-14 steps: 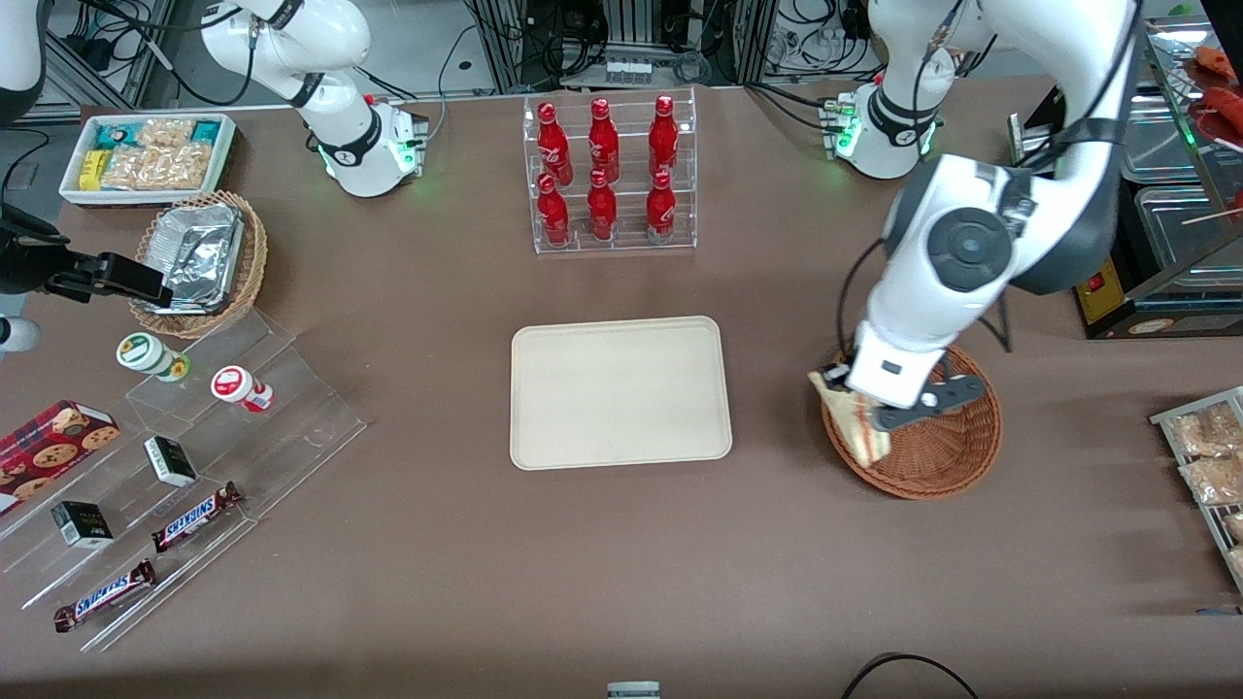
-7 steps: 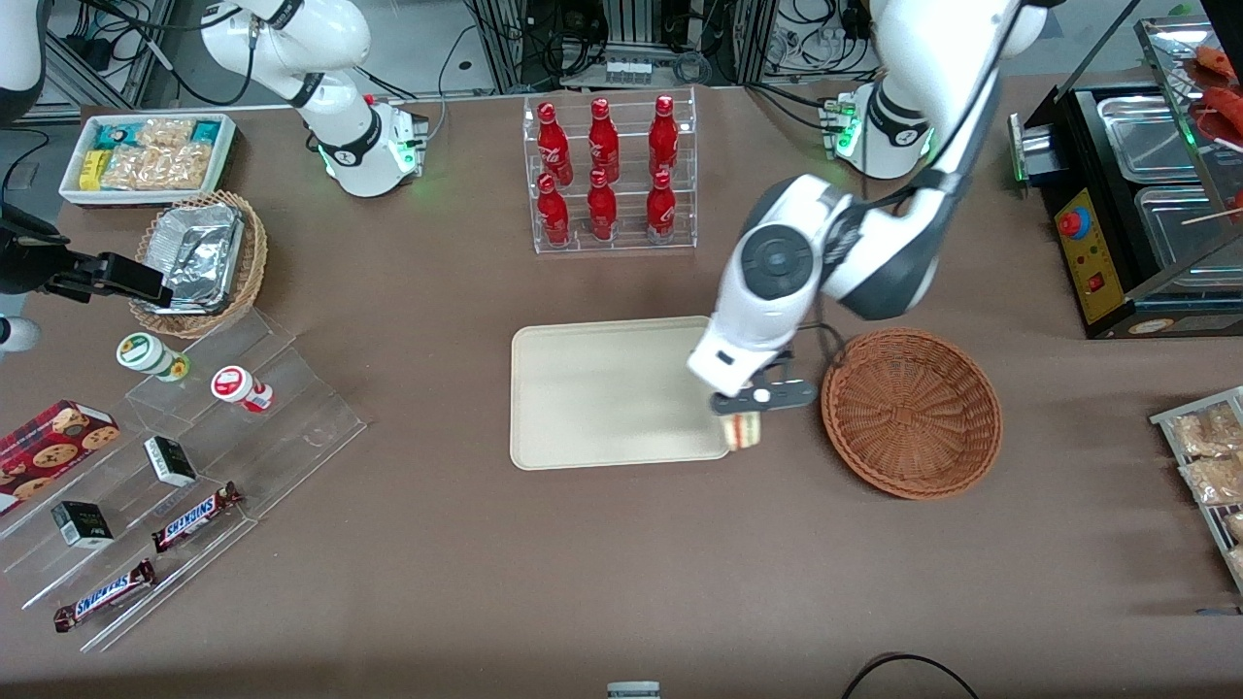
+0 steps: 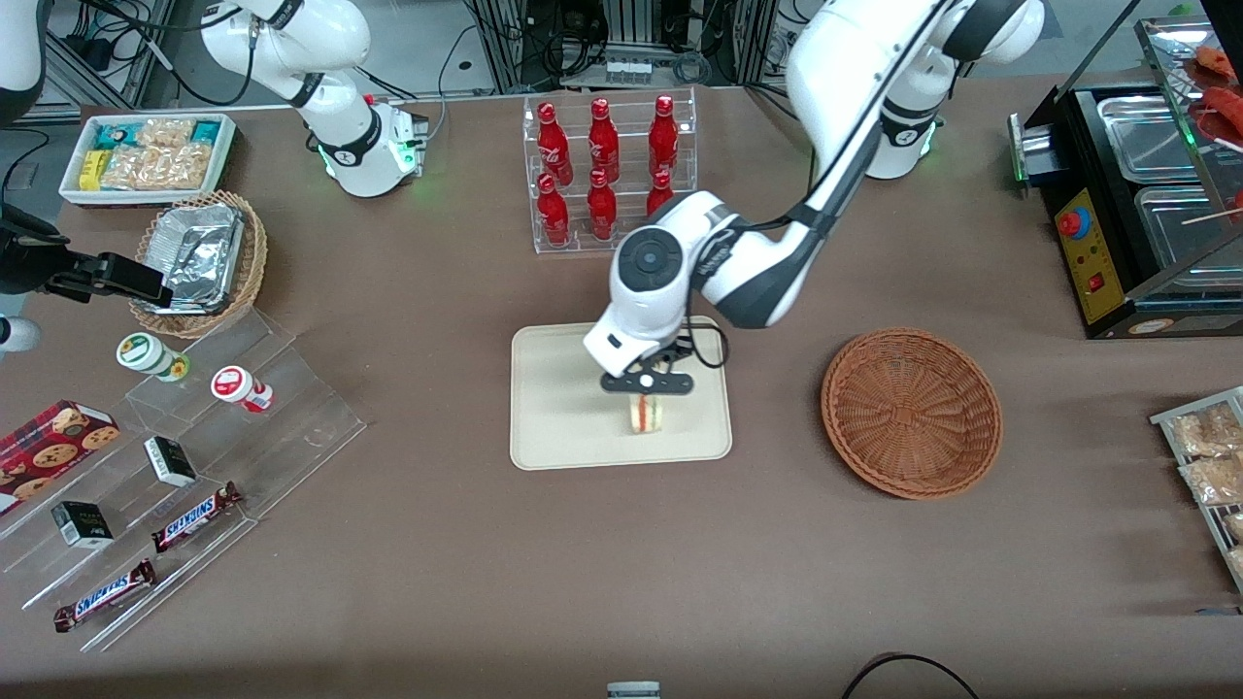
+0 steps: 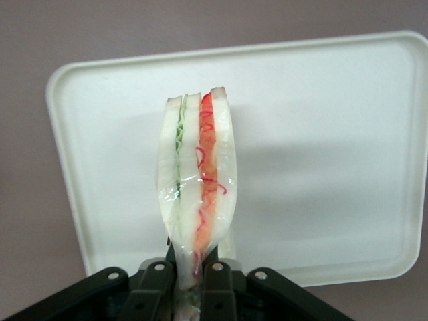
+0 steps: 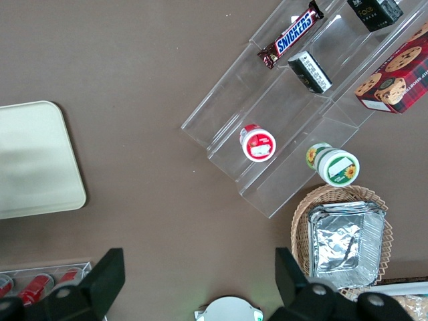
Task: Place sandwich from basket to tray
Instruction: 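Lift the sandwich and carry it with the left gripper over the beige tray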
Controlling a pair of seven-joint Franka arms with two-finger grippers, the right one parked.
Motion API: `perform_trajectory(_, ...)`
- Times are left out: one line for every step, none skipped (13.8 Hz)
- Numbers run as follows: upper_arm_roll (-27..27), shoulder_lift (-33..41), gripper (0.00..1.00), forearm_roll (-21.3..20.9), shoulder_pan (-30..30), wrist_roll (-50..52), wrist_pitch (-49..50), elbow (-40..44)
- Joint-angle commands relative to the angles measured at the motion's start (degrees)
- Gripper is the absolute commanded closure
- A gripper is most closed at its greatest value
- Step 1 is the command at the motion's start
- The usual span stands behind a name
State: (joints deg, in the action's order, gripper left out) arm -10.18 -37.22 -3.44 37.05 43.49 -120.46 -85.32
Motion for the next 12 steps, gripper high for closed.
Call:
perform_trajectory(0.60,-2.68,1.00,-0.17,1.35,0.28,-0.56,2.00)
perform_trajectory(0.60,-3.12,1.00,-0.17,2.05,0.28,-1.00,1.91)
perform_trajectory(0.60,-3.47,1.00,-0.17,2.41,0.71,-1.70,1.91)
perform_trajectory(0.60,-4.00,1.00,-0.17,2.50,0.81,-2.14,1.82)
perform_trajectory(0.60,-4.35,1.00,-0.08,2.85,1.07,-2.15,1.82)
perform_trajectory(0.60,-4.35,1.00,0.18,3.37,1.07,-2.15,1.82)
perform_trajectory(0.60,-4.35,1.00,0.27,3.46,1.51,-2.32,1.82)
perform_trajectory(0.60,-4.44,1.00,0.18,3.46,2.55,-3.02,1.82)
perform_trajectory(0.60,-4.53,1.00,0.10,3.46,3.35,-4.16,1.73)
perform_trajectory(0.60,-4.62,1.00,0.01,3.64,4.05,-4.69,1.65)
perform_trajectory(0.60,-5.14,1.00,-0.08,3.64,4.67,-4.69,1.64)
perform_trajectory(0.60,-5.23,1.00,-0.17,3.64,5.20,-4.69,1.64)
